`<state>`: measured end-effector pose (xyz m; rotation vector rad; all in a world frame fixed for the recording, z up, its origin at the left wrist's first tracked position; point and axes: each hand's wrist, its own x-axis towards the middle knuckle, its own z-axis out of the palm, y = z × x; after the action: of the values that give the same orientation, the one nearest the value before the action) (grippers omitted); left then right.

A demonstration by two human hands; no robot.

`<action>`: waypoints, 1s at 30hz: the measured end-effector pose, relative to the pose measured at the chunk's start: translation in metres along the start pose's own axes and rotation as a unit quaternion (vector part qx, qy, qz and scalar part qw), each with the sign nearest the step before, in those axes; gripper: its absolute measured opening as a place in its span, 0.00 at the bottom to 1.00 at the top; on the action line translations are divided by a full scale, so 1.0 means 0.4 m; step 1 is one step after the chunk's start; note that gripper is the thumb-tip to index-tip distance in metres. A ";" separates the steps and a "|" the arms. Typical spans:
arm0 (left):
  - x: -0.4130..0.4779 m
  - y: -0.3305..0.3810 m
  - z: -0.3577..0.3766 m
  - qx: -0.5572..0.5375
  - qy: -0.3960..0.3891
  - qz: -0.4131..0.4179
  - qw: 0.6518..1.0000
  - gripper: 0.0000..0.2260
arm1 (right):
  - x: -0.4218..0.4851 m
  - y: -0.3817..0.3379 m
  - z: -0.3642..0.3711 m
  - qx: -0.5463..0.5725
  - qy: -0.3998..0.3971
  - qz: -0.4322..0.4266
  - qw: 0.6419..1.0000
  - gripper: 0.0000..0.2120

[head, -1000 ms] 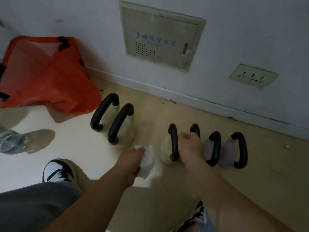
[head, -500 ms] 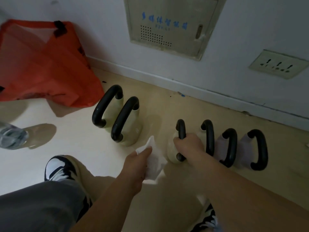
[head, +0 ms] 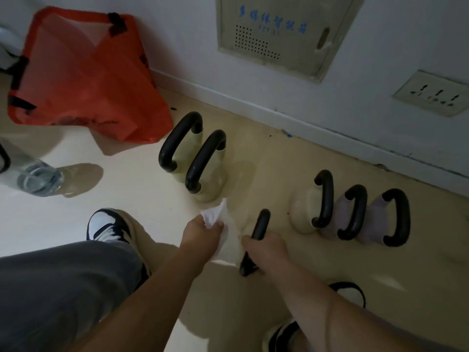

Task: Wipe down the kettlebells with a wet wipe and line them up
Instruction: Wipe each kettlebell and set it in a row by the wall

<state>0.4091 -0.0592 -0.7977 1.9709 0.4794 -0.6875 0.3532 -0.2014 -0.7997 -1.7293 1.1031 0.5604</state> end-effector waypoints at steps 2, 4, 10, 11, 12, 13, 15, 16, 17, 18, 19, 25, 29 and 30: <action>-0.006 -0.010 -0.004 -0.008 0.003 -0.014 1.000 0.13 | -0.012 0.007 0.019 0.030 -0.012 0.017 0.999 0.15; -0.004 -0.009 -0.012 -0.001 0.005 -0.008 1.000 0.14 | -0.008 0.000 -0.003 0.070 -0.049 0.052 0.995 0.24; -0.019 -0.011 0.032 0.262 0.061 0.230 0.935 0.14 | 0.040 0.009 -0.164 0.034 -0.046 0.054 0.997 0.41; -0.033 -0.015 0.060 0.261 0.034 0.230 0.937 0.15 | 0.056 0.016 -0.173 0.060 -0.029 0.048 0.997 0.38; -0.048 -0.022 0.093 0.235 -0.008 0.203 0.951 0.17 | 0.058 0.016 -0.175 0.076 -0.039 0.040 0.996 0.34; -0.073 -0.024 0.125 0.196 -0.052 0.163 0.966 0.19 | 0.060 0.022 -0.169 0.074 -0.071 0.026 0.994 0.30; -0.124 -0.037 0.176 0.141 -0.076 0.140 0.977 0.19 | 0.069 0.040 -0.137 0.039 -0.131 -0.007 0.991 0.29; -0.145 -0.044 0.191 0.138 -0.061 0.166 0.974 0.17 | 0.077 0.046 -0.119 0.021 -0.145 -0.015 0.989 0.31; -0.162 -0.050 0.199 0.132 -0.043 0.188 0.972 0.14 | 0.087 0.050 -0.104 0.005 -0.146 -0.021 0.989 0.34; -0.173 -0.051 0.203 0.123 -0.028 0.202 0.971 0.11 | 0.097 0.049 -0.094 -0.012 -0.144 -0.034 0.989 0.35; -0.174 -0.055 0.207 0.115 -0.017 0.203 0.972 0.10 | 0.111 0.044 -0.088 -0.025 -0.150 -0.041 0.988 0.36; -0.066 0.057 0.225 -0.102 -0.095 -0.114 0.984 0.23 | 0.147 0.007 -0.088 -0.041 -0.182 -0.103 0.977 0.30; -0.003 0.156 0.206 -0.289 -0.173 -0.259 0.905 0.19 | 0.171 0.000 -0.072 -0.033 -0.201 -0.113 0.973 0.29; -0.002 0.157 0.225 -0.260 -0.150 -0.221 0.928 0.18 | 0.176 -0.003 -0.070 -0.018 -0.205 -0.105 0.973 0.29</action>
<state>0.4215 -0.1678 -0.7900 1.2389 0.8327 -1.0059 0.3853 -0.2560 -0.8416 -1.6404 0.6157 0.7648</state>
